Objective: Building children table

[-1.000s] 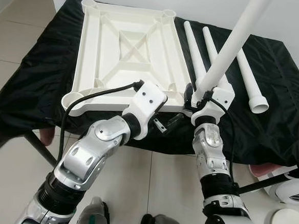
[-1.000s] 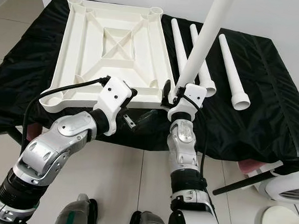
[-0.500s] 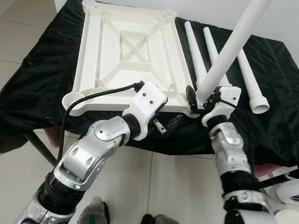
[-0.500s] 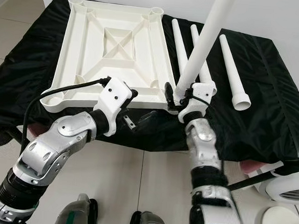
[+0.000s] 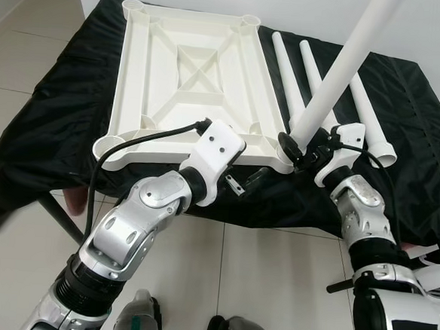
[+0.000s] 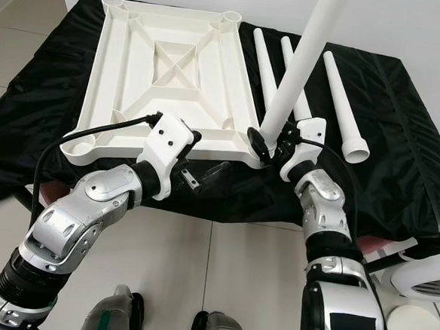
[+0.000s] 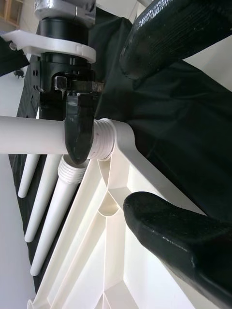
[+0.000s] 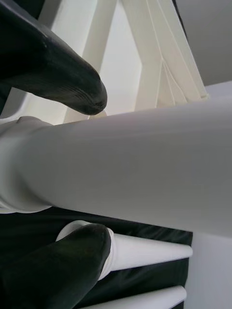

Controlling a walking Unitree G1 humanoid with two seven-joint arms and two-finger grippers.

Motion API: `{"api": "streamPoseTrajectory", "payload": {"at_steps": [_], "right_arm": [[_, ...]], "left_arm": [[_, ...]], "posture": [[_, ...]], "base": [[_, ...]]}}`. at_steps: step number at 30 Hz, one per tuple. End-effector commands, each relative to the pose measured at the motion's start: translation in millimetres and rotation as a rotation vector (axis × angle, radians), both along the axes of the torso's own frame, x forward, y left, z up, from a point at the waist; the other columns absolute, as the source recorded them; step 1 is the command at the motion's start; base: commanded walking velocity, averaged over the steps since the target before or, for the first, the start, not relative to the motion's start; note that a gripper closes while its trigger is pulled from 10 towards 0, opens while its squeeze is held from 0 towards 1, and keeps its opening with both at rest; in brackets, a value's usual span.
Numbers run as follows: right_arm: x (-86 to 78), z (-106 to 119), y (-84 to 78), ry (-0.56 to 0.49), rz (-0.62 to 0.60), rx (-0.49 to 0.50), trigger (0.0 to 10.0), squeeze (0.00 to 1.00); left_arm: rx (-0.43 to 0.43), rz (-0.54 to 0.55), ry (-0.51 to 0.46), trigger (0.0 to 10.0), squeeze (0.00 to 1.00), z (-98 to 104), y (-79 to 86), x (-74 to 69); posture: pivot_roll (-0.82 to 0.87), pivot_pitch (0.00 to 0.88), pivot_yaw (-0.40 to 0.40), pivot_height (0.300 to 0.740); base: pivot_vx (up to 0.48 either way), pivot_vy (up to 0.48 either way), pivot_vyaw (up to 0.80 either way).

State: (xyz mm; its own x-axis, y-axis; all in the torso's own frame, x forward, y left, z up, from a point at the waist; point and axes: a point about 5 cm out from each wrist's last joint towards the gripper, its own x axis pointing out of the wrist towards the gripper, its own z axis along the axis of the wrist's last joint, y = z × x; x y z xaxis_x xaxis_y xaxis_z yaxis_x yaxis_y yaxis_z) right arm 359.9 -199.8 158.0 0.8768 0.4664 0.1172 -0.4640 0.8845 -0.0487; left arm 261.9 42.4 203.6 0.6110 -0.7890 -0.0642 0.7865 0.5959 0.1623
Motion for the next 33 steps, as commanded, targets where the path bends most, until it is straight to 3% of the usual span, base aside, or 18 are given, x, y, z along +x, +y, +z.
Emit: {"api": "streamPoseTrajectory", "payload": {"at_steps": [1, 8, 9, 10, 11, 23, 24, 33], "right_arm": [[1.1, 0.9, -5.7, 0.000, 0.010, -0.014, 10.0, 0.00], [4.0, 3.9, -6.6, -0.004, 0.033, -0.015, 10.0, 0.00], [4.7, 3.3, -6.5, -0.005, 0.034, -0.046, 6.2, 0.00], [4.7, 3.3, -6.5, -0.005, 0.034, -0.046, 6.2, 0.00], [5.1, 2.0, -6.4, 0.004, 0.038, -0.047, 0.0, 0.00], [4.7, -3.8, -7.4, 0.027, 0.057, -0.061, 0.0, 0.00], [4.3, -4.9, -7.8, 0.028, 0.054, -0.061, 10.0, 0.00], [2.1, -10.1, -6.0, 0.021, 0.010, -0.011, 10.0, 0.00]], "left_arm": [[0.002, -0.014, -0.006, 10.0, 0.00, 1.0, -0.4, -1.0], [0.003, -0.014, -0.009, 10.0, 0.00, 1.7, -0.6, -0.2], [0.002, -0.013, -0.010, 10.0, 0.00, 1.9, -0.6, 0.1], [0.002, -0.013, -0.010, 10.0, 0.00, 1.9, -0.6, 0.1], [0.002, -0.013, -0.012, 10.0, 0.00, 2.2, -0.8, 0.3], [-0.009, -0.008, -0.010, 10.0, 0.00, 2.6, -2.3, -0.4], [-0.011, -0.007, -0.009, 10.0, 0.00, 2.5, -2.7, -0.6], [-0.014, -0.011, -0.006, 10.0, 0.00, 1.6, -4.2, -1.8]], "posture": [[0.12, 0.065, -0.091, 0.740], [0.12, 0.061, -0.093, 0.740], [0.12, 0.060, -0.094, 0.740], [0.12, 0.060, -0.094, 0.740], [0.12, 0.060, -0.096, 0.740], [0.12, 0.065, -0.103, 0.740], [0.12, 0.066, -0.105, 0.740], [0.11, 0.064, -0.108, 0.740]], "base": [[0.000, 0.000, 0.00], [0.000, 0.000, 0.00], [0.000, 0.000, 0.00], [0.000, 0.000, 0.00], [0.000, 0.000, 0.00], [0.000, 0.000, 0.00], [0.000, 0.000, 0.00], [0.000, 0.000, 0.00]]}}
